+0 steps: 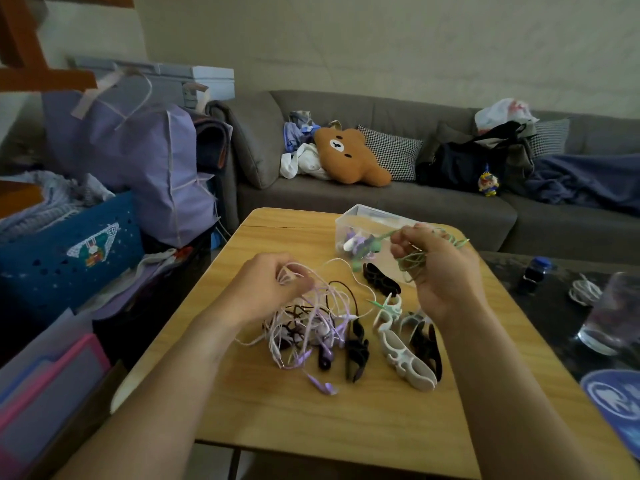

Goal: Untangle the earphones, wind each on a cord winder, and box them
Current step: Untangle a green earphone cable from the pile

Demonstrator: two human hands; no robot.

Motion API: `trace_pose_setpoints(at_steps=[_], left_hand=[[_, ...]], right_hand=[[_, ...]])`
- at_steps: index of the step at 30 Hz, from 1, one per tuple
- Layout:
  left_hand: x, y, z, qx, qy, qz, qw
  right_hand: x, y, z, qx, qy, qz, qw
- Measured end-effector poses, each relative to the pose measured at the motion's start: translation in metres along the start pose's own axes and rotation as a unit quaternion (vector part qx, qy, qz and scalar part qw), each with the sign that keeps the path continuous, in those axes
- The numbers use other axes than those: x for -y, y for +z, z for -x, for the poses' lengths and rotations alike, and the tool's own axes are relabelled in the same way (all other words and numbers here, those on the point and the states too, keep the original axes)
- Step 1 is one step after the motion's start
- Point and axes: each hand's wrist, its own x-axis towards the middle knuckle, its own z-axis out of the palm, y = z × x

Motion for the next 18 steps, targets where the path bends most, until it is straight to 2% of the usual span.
trace_pose_setpoints(at_steps=[2, 4, 6, 7, 8, 10, 12, 13, 15, 18], left_hand=[[0.006, -0.002, -0.004, -0.089, -0.023, -0.014, 0.996], [0.007, -0.006, -0.009, -0.217, -0.071, 0.085, 0.970], [0.004, -0.009, -0.013, -0.286, -0.097, 0.204, 0.931], [0.005, -0.009, -0.015, -0.290, -0.095, 0.208, 0.929], [0.006, -0.008, -0.016, -0.275, -0.082, 0.166, 0.943], [0.005, -0.007, -0.011, -0.198, -0.040, 0.031, 0.979], [0.003, -0.004, -0.004, -0.103, -0.025, -0.063, 0.992], [0.000, -0.003, -0.001, -0.080, -0.026, -0.085, 0.993], [-0.009, -0.003, 0.003, -0.112, -0.015, -0.127, 0.985], [-0.022, -0.003, 0.007, -0.197, 0.011, -0.162, 0.967]], right_hand=[[0.007, -0.010, -0.009, -0.024, 0.008, 0.039, 0.999], [0.011, -0.019, -0.015, -0.028, 0.003, 0.109, 0.994], [0.015, -0.025, -0.016, -0.014, -0.008, 0.196, 0.980], [0.018, -0.027, -0.016, -0.008, -0.015, 0.243, 0.970], [0.021, -0.028, -0.015, -0.002, -0.024, 0.292, 0.956], [0.027, -0.029, -0.014, 0.012, -0.046, 0.395, 0.918], [0.031, -0.031, -0.013, 0.031, -0.060, 0.491, 0.869], [0.032, -0.031, -0.013, 0.044, -0.055, 0.526, 0.847], [0.035, -0.029, -0.010, 0.082, -0.038, 0.569, 0.817], [0.037, -0.024, -0.004, 0.141, -0.028, 0.554, 0.820]])
